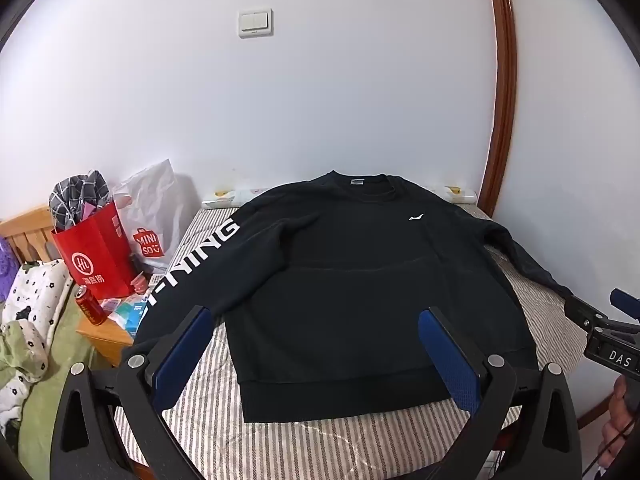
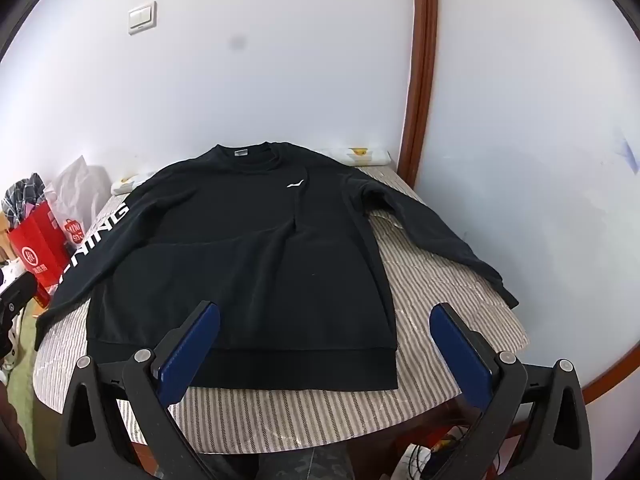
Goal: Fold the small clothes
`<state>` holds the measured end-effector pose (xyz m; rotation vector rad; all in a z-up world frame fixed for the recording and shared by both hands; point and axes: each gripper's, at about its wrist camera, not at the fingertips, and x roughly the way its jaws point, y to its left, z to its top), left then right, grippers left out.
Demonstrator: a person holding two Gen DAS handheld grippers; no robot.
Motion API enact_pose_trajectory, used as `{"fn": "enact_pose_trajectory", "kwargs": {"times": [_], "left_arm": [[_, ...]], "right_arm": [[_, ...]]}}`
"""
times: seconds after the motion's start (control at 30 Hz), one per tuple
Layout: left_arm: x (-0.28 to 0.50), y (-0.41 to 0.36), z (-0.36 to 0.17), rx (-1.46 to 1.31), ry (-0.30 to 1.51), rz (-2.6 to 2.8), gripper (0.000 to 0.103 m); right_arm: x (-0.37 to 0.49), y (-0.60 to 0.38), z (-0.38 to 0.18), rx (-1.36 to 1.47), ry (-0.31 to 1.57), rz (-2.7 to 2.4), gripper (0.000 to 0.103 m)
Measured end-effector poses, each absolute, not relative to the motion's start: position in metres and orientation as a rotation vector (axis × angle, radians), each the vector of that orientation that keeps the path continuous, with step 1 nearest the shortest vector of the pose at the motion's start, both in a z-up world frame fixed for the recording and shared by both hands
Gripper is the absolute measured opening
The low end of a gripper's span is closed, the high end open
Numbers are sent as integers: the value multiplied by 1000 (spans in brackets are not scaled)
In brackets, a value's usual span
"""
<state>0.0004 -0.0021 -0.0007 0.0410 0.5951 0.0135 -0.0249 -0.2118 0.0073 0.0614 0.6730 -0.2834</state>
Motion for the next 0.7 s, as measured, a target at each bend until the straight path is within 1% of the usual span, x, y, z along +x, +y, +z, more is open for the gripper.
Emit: {"fn": "enact_pose_trajectory", "kwargs": {"times": [0.33, 0.7], "left_arm": [[-7, -9, -3, 24, 585, -2, 103], [-2, 4, -1, -3, 593, -5, 103]], "right_arm": [[-32, -211, 6, 58, 672, -283, 103], [-32, -219, 16, 54, 661, -297, 103]]}}
